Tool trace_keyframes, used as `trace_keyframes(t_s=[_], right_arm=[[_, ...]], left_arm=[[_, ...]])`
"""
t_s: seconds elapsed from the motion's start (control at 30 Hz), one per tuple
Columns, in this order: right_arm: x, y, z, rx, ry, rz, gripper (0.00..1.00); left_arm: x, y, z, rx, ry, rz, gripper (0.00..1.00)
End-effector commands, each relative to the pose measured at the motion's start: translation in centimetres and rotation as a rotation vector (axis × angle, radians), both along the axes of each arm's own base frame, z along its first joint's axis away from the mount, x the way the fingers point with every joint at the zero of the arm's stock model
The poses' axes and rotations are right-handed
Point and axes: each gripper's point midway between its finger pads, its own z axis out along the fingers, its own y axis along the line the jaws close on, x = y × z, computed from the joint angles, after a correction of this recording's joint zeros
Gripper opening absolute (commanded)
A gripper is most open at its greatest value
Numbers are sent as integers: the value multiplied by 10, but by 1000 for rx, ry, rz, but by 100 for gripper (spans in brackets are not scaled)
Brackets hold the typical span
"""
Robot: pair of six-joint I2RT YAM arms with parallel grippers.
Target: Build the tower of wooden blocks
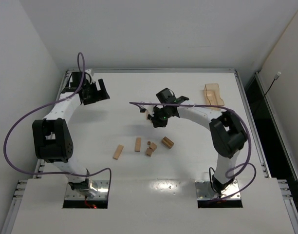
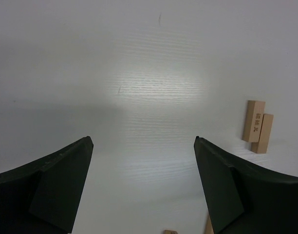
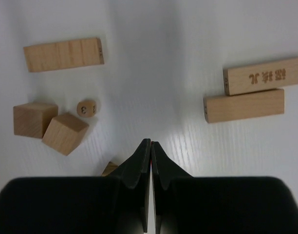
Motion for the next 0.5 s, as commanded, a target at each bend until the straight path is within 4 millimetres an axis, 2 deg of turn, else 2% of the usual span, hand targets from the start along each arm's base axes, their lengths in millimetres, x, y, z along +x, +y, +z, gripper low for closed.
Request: trace_keyframes(t_s=[0.0,0.1,0.13,0.2,0.27,0.3,0.47], right_arm=[[11,15,-9,-22,-12,52,0],[17,17,-17,-41,-7,54,0],[19,18,-22,-50,6,54,0],[22,25,-23,-57,5,75,0],[18,21,-33,-88,42,90,0],[20,23,-32,-92,40,97,0],[29,26,-41,-120,59,103,0]], left_arm=[[1,-5,4,-30,-29,-46,82],[4,-6,0,-39,-20,-53,82],[6,-8,4,-45,-31,-61,82],[6,-8,0,-46,-22,-61,82],[6,-10,1,-60,-20,-62,82],[8,-10,4,-59,-29,-63,82],[8,-14,-2,-82,-10,-70,82]])
